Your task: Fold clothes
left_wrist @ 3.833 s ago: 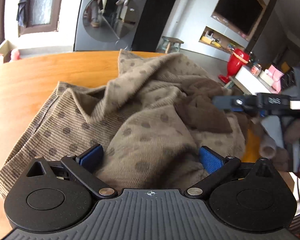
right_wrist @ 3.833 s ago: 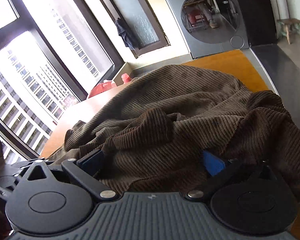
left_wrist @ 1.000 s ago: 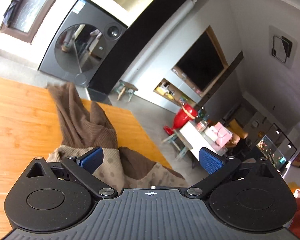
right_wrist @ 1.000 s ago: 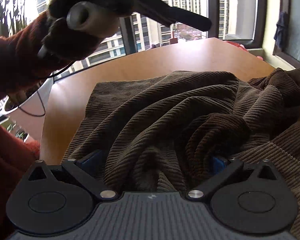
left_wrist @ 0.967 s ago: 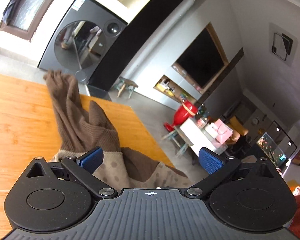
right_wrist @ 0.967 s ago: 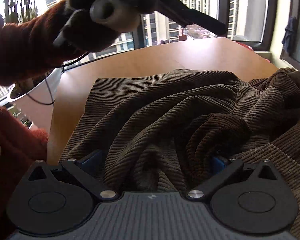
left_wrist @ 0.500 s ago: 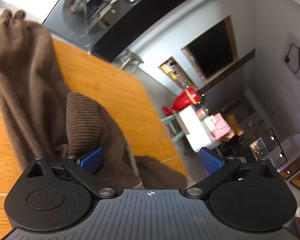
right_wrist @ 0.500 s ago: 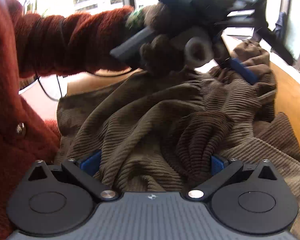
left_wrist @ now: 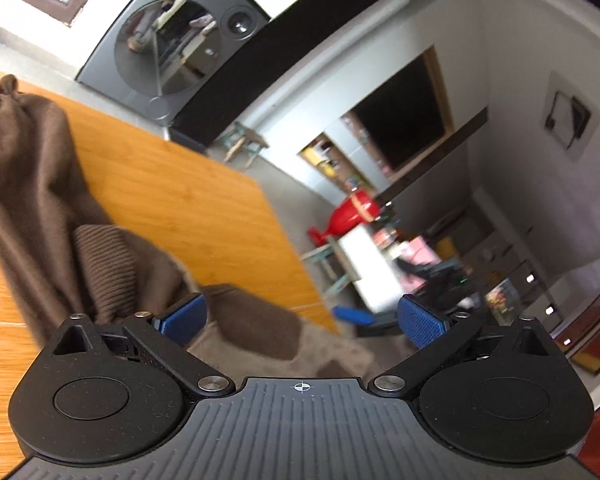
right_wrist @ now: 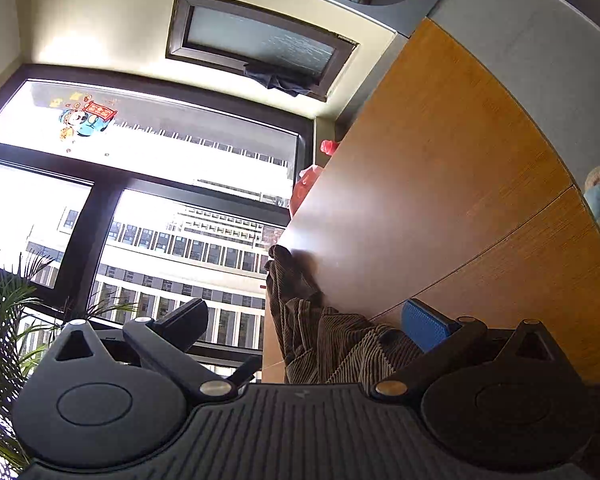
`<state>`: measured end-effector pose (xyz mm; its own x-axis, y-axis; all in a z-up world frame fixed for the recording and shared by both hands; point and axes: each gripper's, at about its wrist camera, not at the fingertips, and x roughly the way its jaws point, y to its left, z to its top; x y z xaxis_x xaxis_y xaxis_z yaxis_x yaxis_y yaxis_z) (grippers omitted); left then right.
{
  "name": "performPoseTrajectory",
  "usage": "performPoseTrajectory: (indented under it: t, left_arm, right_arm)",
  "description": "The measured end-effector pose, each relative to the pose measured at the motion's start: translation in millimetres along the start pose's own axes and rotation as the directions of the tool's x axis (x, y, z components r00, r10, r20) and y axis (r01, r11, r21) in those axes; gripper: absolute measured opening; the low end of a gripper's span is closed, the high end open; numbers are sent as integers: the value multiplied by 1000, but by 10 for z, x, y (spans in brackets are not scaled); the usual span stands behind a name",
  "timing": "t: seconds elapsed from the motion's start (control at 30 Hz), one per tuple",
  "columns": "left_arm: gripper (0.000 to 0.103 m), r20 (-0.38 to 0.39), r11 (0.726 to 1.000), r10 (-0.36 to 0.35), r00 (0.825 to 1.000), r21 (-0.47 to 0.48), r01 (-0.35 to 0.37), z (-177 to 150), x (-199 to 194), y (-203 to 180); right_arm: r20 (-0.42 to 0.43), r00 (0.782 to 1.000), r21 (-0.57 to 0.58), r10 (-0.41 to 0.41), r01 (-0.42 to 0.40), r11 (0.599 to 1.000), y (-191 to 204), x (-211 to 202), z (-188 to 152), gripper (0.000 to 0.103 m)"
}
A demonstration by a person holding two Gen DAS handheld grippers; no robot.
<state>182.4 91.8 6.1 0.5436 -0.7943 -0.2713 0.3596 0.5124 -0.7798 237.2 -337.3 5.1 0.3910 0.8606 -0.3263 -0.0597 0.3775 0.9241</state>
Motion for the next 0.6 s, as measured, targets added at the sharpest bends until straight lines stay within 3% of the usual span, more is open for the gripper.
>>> performPoseTrajectory:
  t: [0.07,0.13,0.3,0.47,0.6]
  left_arm:
    - [103,-6,998,-21,1000,-64,21,86,149,32]
    - [103,-40,993,37,999,-110,-41,116,341,152]
    - [103,-126,960,164,978,-208,-188,188,797,433]
    - [103,-125,953,190,974,-213,-214,209,881,421]
    - [103,-133,955,230,964,-162,-250,177,771,342]
  right_arm:
    - [-38,999,-4,-11,11,1000,-46,190,-43,103]
    - [-57,998,-16,-17,16,1000,-83,365,-140,103]
    - [-39,999,-58,-9,7,998,-97,265,-220,103]
    - [-49,998,-110,-28,23,994,-104,358,-316,103]
    - [-40,998,-231,-40,29,973,68,394,-472,103]
